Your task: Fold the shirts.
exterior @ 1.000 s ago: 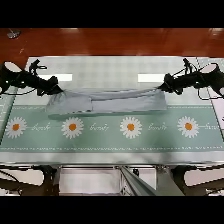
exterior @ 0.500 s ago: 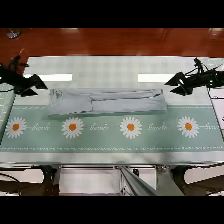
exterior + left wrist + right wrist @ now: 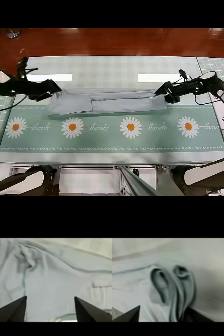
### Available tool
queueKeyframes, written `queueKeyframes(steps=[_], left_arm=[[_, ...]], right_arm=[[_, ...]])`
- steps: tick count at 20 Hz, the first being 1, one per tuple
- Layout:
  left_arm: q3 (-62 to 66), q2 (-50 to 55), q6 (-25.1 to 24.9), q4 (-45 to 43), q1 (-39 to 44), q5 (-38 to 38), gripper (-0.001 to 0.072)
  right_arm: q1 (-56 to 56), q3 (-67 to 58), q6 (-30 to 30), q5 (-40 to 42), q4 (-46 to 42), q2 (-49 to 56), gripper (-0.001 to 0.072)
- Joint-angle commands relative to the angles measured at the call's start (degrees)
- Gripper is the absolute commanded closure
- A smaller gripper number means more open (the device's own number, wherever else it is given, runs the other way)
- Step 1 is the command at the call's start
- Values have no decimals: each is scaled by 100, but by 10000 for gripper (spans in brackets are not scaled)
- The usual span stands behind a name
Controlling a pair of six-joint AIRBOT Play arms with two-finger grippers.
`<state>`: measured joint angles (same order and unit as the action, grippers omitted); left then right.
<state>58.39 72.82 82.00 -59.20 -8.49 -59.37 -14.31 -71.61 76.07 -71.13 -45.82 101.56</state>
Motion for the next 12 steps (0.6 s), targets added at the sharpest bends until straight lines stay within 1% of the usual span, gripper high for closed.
queueKeyframes(steps=[1, 2, 3, 4, 5, 9, 12], left_arm=[[-227, -79, -37, 125, 920, 404, 11], [-225, -66, -35, 133, 1130, 501, 64], [-216, -61, -35, 175, 1318, 577, 417], [-201, -55, -55, 267, 1473, 654, 674], [-160, -35, -61, 367, 1655, 739, 687], [243, 280, -184, 396, 2706, 1191, 688], [907, 1043, -153, 398, 3598, 1486, 688]], right_arm=[[382, -76, -63, -85, -35, 118, 416], [382, -188, -186, -275, -13, 74, 681], [356, -280, -260, -439, -33, -50, 685], [295, -319, -260, -511, -79, -234, 686], [221, -317, -258, -581, -155, -496, 686], [151, -11, -179, -752, -885, -1867, 686], [168, 614, -177, -699, -870, -3163, 685]])
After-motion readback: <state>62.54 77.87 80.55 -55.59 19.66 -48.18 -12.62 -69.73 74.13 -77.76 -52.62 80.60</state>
